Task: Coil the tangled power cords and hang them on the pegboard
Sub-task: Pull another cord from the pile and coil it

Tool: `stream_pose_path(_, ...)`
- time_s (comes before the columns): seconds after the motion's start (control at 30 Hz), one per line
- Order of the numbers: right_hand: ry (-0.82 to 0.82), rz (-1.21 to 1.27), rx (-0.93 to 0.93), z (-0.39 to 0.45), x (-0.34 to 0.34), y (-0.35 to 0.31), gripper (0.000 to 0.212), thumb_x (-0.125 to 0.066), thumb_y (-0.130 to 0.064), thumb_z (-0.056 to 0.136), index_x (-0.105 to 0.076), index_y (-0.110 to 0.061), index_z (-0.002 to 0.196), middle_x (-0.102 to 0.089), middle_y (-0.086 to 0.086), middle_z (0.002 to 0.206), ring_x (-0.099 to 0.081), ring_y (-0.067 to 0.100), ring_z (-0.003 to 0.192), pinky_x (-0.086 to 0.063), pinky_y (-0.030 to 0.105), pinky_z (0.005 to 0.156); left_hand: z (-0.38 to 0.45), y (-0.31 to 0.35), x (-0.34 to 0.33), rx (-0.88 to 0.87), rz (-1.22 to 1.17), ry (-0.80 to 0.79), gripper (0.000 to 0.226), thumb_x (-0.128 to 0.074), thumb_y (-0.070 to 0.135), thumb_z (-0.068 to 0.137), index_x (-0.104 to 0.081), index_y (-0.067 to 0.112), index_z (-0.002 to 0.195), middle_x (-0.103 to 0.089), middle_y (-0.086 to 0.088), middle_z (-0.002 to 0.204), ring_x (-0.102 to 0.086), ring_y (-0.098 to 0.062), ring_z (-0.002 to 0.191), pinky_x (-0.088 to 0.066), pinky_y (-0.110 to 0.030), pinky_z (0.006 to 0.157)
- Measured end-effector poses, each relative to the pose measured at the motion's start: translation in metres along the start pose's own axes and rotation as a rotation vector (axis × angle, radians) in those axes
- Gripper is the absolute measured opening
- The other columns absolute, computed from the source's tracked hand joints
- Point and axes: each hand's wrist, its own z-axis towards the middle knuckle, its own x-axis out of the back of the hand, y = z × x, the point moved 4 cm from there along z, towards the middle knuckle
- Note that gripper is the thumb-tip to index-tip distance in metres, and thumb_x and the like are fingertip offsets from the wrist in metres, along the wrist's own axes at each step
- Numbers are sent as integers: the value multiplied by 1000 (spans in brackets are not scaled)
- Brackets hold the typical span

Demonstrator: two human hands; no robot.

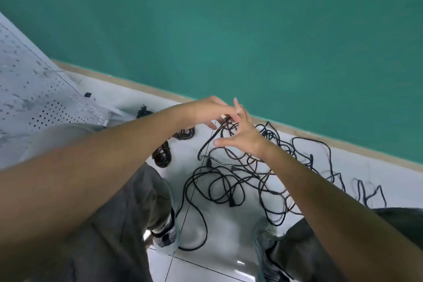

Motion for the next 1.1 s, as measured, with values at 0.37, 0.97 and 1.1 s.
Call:
stream_pose_path(0.37, 298, 383, 188, -105, 13, -60, 41, -85, -21, 84, -59, -22, 116, -73, -6, 111, -70, 6, 105, -54, 31, 100, -96, 54, -14, -299, -203, 114, 62, -24, 60, 108, -75, 28, 121, -73, 8, 122, -58, -11, 115, -40, -37, 105)
stream_pose_path(0.97, 407, 704, 362, -193, 110, -98, 18, -59, -15, 102, -60, 1, 110, -78, 16, 97, -77, 28, 91, -62, 34, 73, -116, 80, -73, -462, -8, 80, 25, -48, 9, 108, -65, -7, 117, -73, -7, 104, -70, -4, 99, -49, -19, 93)
stream_pose_path(1.1, 302, 718, 382, -187, 100, -87, 54, -63, -39, 91, -57, 0, 129, -73, 14, 120, -71, 25, 113, -55, 44, 102, -122, 80, -83, -452, -107, 112, 20, -48, 10, 109, -64, -1, 103, -70, -9, 85, -72, -21, 86, -59, -45, 93)
